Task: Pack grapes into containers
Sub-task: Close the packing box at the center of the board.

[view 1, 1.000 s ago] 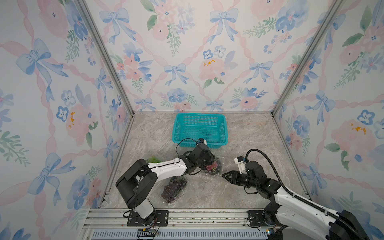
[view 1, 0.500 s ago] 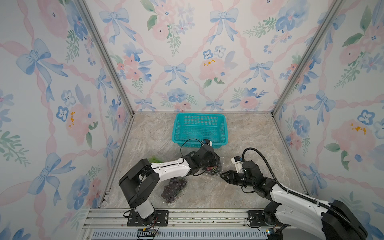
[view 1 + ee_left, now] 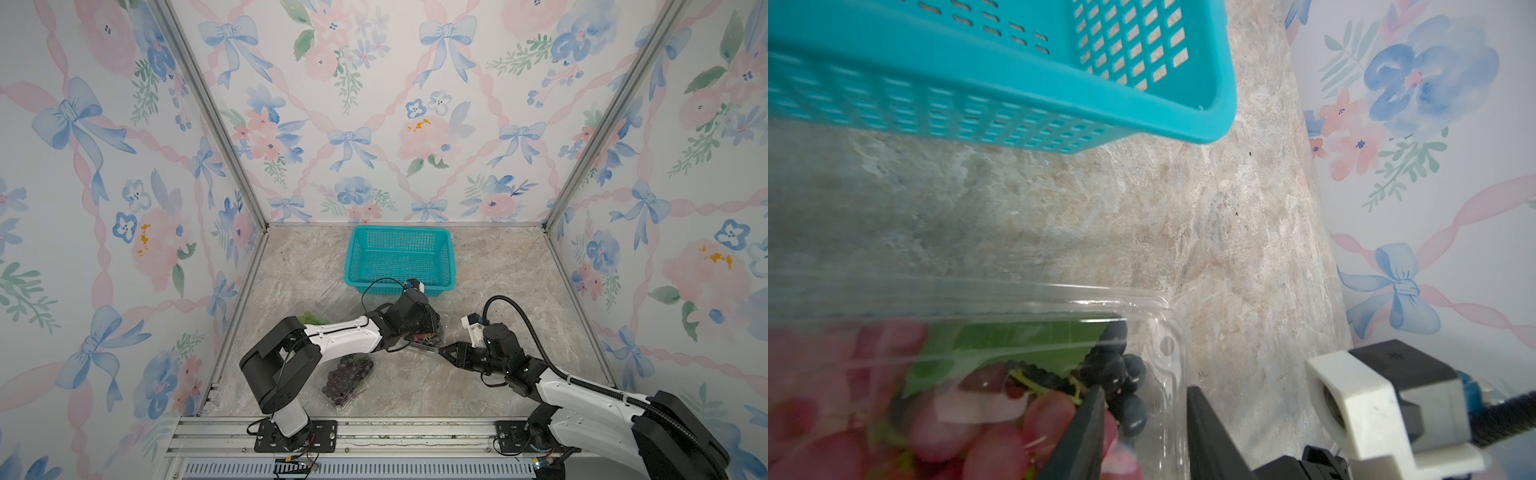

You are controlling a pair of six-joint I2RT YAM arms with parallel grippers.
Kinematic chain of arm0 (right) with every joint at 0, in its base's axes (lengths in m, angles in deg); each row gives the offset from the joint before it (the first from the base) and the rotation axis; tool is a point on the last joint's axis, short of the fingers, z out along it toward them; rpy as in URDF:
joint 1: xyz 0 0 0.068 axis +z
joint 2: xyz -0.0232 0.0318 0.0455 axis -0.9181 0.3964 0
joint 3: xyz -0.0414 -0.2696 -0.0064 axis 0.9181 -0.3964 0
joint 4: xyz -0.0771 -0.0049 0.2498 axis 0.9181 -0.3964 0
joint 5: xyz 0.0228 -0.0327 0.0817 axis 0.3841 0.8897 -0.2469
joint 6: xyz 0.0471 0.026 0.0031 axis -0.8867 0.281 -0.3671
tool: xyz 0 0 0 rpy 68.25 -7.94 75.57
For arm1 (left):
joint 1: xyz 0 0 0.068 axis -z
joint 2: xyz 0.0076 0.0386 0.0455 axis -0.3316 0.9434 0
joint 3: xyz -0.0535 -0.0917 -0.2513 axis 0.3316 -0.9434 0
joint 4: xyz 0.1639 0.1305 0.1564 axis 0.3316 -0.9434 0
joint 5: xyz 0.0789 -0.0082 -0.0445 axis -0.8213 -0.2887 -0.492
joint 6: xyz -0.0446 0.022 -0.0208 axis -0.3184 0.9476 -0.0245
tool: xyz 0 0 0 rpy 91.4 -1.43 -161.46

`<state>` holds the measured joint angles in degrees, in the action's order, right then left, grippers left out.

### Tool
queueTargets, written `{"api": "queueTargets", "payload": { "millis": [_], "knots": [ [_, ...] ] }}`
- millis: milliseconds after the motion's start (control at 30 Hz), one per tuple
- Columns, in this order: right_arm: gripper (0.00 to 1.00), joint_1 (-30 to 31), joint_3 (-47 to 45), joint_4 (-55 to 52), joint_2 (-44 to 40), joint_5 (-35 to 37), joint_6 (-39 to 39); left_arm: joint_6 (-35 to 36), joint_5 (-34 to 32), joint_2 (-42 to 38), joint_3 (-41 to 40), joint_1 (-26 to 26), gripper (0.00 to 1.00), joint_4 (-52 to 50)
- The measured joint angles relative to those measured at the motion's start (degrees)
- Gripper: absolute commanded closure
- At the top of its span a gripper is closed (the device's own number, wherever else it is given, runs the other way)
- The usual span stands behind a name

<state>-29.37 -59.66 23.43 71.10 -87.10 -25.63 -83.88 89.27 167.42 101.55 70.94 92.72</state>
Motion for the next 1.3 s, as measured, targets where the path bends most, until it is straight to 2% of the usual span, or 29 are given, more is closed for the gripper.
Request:
{"api": "queueTargets", "payload": {
  "millis": [400,700,1100,1233,1300],
  "knots": [
    [0.80,-0.5,-1.6,6.6,2.2,-1.4,-1.5,-0.2,0.0,0.2,0.0,0.0,0.65,0.2],
    [0.82,-0.5,-2.2,10.0,4.1,-1.7,-2.2,-0.2,0.2,0.5,0.0,0.0,0.65,0.5],
    [0.89,-0.5,-2.2,14.5,8.2,-2.9,-3.0,-0.2,0.2,0.6,0.0,0.0,0.66,0.6],
    [0.79,-0.7,-2.2,14.0,8.4,-2.9,-3.2,-0.2,0.1,0.6,0.0,0.0,0.66,0.6],
    [0.68,-1.3,-2.2,11.8,6.5,-2.8,-2.7,-0.2,-0.2,0.5,0.0,0.0,0.66,0.6]
  ]
}}
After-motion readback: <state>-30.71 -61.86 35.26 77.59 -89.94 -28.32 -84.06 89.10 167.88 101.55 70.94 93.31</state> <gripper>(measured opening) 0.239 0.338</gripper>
